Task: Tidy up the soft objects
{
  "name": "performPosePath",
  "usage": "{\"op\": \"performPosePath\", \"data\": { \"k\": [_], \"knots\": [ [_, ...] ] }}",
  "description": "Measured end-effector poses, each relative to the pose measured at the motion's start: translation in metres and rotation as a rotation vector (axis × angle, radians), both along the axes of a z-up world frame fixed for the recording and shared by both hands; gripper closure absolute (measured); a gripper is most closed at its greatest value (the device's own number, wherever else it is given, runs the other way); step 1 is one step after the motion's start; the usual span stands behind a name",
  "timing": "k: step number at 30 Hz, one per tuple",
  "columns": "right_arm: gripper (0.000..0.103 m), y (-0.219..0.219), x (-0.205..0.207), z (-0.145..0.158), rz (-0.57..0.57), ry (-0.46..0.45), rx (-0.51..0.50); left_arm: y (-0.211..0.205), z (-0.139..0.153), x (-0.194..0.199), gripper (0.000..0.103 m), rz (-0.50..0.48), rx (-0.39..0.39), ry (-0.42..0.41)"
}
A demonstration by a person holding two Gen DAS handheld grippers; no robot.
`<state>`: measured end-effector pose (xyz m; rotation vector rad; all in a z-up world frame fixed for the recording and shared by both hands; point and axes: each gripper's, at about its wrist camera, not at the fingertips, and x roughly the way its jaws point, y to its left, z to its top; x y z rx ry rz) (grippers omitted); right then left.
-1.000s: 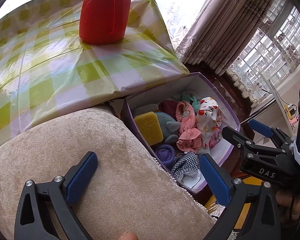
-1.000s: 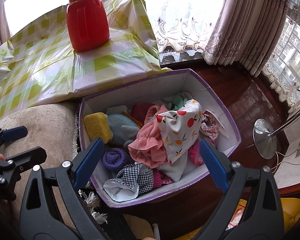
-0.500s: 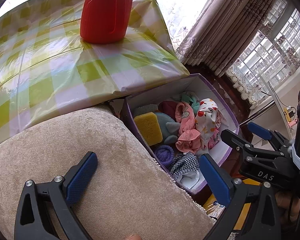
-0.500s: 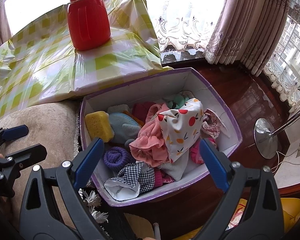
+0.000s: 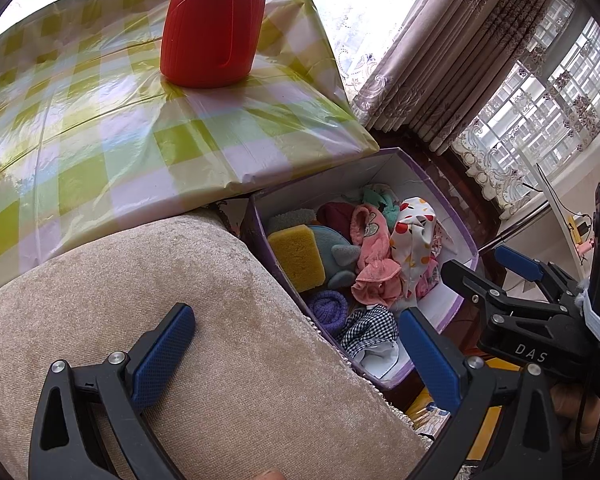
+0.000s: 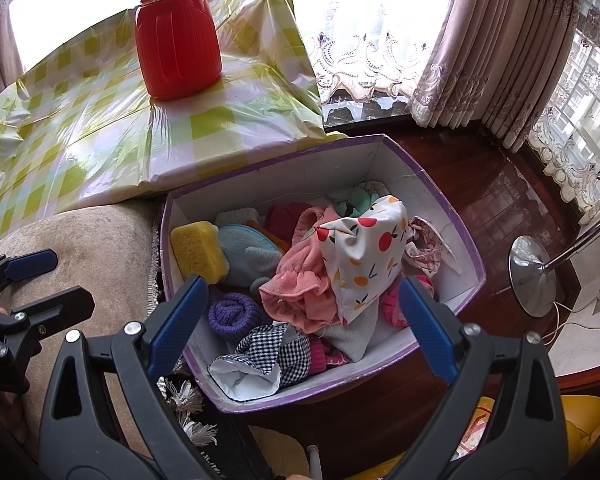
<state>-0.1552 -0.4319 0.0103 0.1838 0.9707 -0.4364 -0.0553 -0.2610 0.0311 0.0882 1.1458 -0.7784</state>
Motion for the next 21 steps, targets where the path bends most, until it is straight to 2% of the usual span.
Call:
{"op": "performPosePath", "data": {
  "k": [21],
  "knots": [
    [0.006, -0.0006, 0.0, -0.0006, 0.006, 0.001, 0.008, -0.0002, -0.0001, 0.0006, 0.0, 0.0, 0.0, 0.001]
  ]
}}
